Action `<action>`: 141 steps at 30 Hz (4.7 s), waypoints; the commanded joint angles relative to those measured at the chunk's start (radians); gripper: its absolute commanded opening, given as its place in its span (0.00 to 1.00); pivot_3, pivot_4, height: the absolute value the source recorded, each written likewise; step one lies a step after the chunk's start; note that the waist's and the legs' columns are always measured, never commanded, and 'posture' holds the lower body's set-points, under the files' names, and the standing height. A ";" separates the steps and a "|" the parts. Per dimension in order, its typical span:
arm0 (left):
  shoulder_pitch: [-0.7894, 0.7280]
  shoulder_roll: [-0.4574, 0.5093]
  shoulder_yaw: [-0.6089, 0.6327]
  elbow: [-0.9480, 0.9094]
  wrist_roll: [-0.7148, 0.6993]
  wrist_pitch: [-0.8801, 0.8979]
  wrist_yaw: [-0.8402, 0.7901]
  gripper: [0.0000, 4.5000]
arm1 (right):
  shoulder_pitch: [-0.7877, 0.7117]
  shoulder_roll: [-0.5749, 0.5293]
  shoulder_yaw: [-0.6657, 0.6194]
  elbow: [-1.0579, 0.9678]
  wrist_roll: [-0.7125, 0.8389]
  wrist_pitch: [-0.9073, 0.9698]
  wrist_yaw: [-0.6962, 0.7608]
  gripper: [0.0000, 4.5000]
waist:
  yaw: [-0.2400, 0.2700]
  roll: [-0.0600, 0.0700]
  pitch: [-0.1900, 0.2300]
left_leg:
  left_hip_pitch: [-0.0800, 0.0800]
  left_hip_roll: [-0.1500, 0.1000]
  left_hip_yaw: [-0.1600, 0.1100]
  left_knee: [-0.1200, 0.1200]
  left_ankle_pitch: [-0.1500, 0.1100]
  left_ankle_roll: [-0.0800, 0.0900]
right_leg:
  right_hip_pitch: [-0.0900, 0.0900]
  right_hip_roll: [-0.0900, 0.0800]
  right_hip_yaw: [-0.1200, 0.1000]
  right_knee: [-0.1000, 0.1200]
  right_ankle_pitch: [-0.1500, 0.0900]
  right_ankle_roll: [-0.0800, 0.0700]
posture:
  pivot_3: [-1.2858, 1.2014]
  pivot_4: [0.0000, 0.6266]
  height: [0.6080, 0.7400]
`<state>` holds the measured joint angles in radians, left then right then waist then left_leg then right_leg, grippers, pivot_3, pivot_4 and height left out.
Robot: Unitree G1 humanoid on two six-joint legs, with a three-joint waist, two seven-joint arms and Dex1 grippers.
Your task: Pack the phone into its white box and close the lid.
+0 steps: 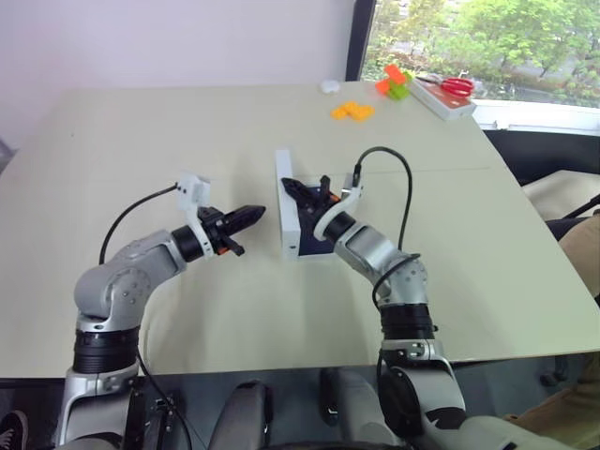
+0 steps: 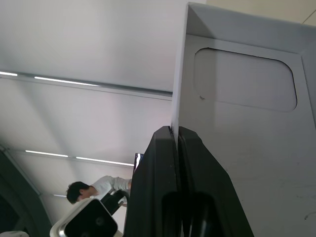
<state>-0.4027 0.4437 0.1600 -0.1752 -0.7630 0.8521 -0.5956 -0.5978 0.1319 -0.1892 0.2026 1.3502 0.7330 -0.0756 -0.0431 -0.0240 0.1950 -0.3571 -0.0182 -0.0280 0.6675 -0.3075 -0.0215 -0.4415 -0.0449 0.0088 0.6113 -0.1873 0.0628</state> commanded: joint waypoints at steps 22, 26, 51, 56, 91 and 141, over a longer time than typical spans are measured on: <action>-0.053 -0.155 -0.088 0.021 0.107 -0.091 0.055 0.00 | 0.066 -0.008 -0.029 -0.054 -0.138 0.022 0.033 0.90 | 0.002 0.000 0.000 | -0.001 -0.001 0.000 0.000 0.000 0.000 | 0.000 -0.001 0.000 -0.001 -0.001 0.001 | 0.52 0.24 1.00; -0.052 -0.160 -0.075 0.018 0.091 -0.077 0.059 0.00 | 0.049 -0.040 -0.049 -0.047 -0.156 0.027 0.054 0.90 | 0.002 0.000 0.000 | -0.001 -0.001 0.000 0.000 0.000 0.000 | 0.000 -0.001 0.000 -0.001 -0.001 0.001 | 0.52 0.24 1.00; -0.058 -0.159 -0.063 0.028 0.083 -0.074 0.058 0.00 | -0.015 -0.258 -0.115 -0.020 -0.347 -0.010 0.236 0.90 | 0.000 0.000 0.000 | -0.003 -0.001 0.001 -0.001 -0.001 0.002 | -0.001 0.000 0.000 -0.005 -0.001 0.002 | 0.52 0.24 1.00; -0.061 -0.155 -0.054 0.023 0.081 -0.075 0.059 0.00 | -0.037 -0.287 -0.098 0.003 -0.417 -0.029 0.312 0.90 | 0.001 0.000 0.000 | -0.004 -0.001 0.001 -0.001 -0.001 0.002 | -0.001 0.000 0.000 -0.005 -0.001 0.002 | 0.52 0.24 1.00; -0.043 -0.155 -0.238 0.062 0.319 -0.254 0.035 0.00 | 0.176 -0.596 0.321 -0.099 -1.263 -0.653 0.696 0.01 | 0.031 0.001 0.001 | -0.013 -0.002 0.000 0.000 -0.002 0.003 | -0.005 -0.002 -0.001 -0.013 0.001 0.003 | 0.52 0.24 1.00; -0.017 -0.153 -0.193 0.059 0.387 -0.231 0.125 0.00 | 0.128 -0.560 0.328 -0.039 -1.340 -0.632 0.707 0.01 | 0.031 0.001 0.000 | -0.009 -0.002 0.000 0.001 -0.001 0.001 | -0.003 -0.002 -0.001 -0.009 0.002 0.002 | 0.52 0.24 1.00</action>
<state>-0.3990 0.3144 -0.0175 -0.1283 -0.3829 0.6445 -0.4779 -0.4566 -0.4249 0.1520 0.1805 0.0116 0.1043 0.6310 -0.0117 -0.0231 0.1951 -0.3660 -0.0204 -0.0280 0.6686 -0.3082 -0.0205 -0.4441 -0.0469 0.0079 0.6024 -0.1855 0.0648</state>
